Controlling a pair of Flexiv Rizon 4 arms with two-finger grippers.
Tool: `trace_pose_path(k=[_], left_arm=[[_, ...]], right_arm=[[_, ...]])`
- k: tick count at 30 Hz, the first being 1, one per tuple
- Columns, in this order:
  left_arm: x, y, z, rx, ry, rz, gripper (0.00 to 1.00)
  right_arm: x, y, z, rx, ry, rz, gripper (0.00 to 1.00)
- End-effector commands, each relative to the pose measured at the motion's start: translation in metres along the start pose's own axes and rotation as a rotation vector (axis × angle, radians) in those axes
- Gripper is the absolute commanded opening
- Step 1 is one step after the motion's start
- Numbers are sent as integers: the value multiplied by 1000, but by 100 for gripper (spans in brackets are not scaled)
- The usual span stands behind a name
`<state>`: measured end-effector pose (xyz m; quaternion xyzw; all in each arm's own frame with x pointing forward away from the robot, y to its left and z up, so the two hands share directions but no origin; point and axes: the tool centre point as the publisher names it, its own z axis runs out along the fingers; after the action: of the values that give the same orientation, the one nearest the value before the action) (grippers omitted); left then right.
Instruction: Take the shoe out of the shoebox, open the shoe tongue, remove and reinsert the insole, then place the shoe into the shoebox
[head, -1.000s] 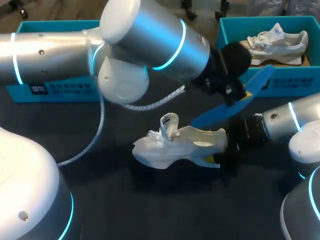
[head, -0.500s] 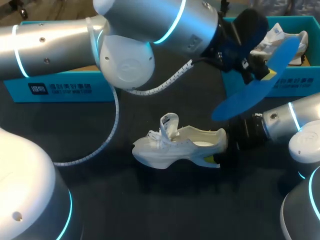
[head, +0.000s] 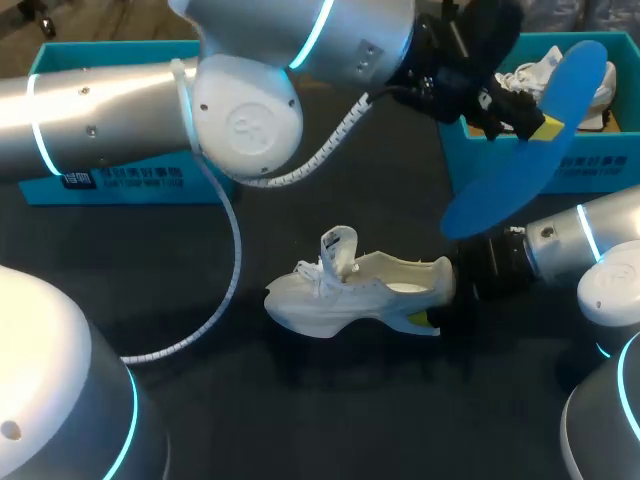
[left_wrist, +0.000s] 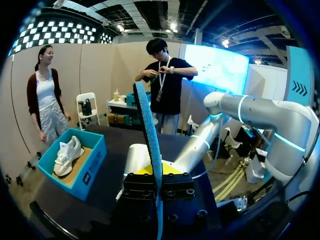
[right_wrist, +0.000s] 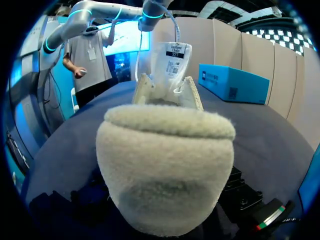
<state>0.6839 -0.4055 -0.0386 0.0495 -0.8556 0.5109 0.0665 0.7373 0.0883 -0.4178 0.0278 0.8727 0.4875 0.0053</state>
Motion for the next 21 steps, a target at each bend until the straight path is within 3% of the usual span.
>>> trace_pose_path(k=[1,13,21], left_arm=[[-11,-8,5,-19,139,-29,0],[-9,-16,0,45,342,-83,0],[-2,-9,-11,65,465,-153,0]], right_arm=[[2,-2,6,2,-2,-1,0],[2,-2,6,2,-2,-1,0],[2,-2,6,2,-2,-1,0]])
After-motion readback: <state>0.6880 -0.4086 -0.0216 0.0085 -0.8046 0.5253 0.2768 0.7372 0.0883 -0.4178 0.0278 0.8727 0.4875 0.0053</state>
